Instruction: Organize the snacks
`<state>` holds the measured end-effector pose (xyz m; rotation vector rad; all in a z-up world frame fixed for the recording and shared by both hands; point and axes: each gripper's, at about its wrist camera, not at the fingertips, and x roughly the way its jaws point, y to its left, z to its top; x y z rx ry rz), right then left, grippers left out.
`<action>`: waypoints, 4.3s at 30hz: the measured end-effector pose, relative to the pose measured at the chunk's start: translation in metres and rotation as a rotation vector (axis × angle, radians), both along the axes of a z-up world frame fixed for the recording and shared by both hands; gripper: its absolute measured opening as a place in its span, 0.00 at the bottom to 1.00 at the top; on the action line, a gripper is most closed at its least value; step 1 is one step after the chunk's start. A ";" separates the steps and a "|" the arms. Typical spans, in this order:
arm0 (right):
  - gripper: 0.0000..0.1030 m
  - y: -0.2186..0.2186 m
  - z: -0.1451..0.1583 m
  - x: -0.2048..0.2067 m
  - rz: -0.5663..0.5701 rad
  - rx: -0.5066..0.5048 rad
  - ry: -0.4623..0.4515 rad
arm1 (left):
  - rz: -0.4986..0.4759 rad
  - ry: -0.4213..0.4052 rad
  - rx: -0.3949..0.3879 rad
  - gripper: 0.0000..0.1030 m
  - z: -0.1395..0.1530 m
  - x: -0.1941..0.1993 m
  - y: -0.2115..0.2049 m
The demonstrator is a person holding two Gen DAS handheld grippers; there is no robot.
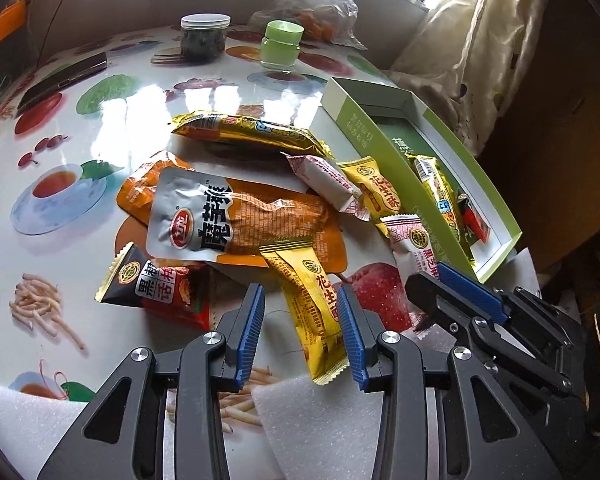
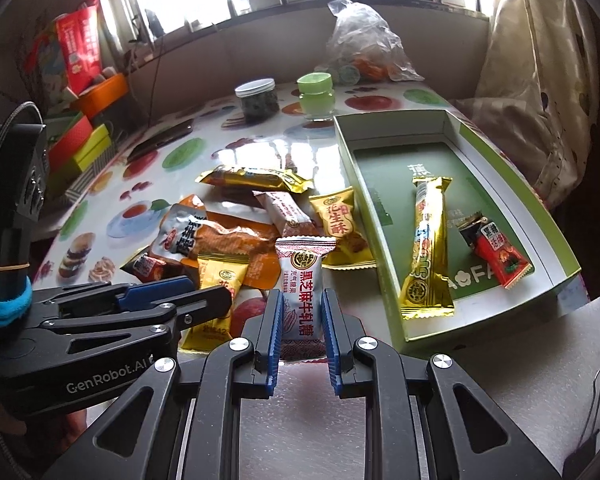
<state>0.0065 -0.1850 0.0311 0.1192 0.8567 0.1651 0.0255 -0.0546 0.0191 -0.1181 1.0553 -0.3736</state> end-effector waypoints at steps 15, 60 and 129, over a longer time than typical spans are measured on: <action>0.18 -0.004 -0.002 0.000 -0.011 0.007 0.005 | -0.018 -0.037 0.011 0.13 0.006 -0.002 -0.005; 0.18 -0.009 0.002 -0.002 -0.024 0.014 0.000 | -0.016 -0.008 0.104 0.41 -0.004 0.002 -0.012; 0.18 -0.107 -0.004 0.039 -0.221 -0.027 0.054 | -0.211 -0.027 -0.001 0.23 0.021 0.103 -0.133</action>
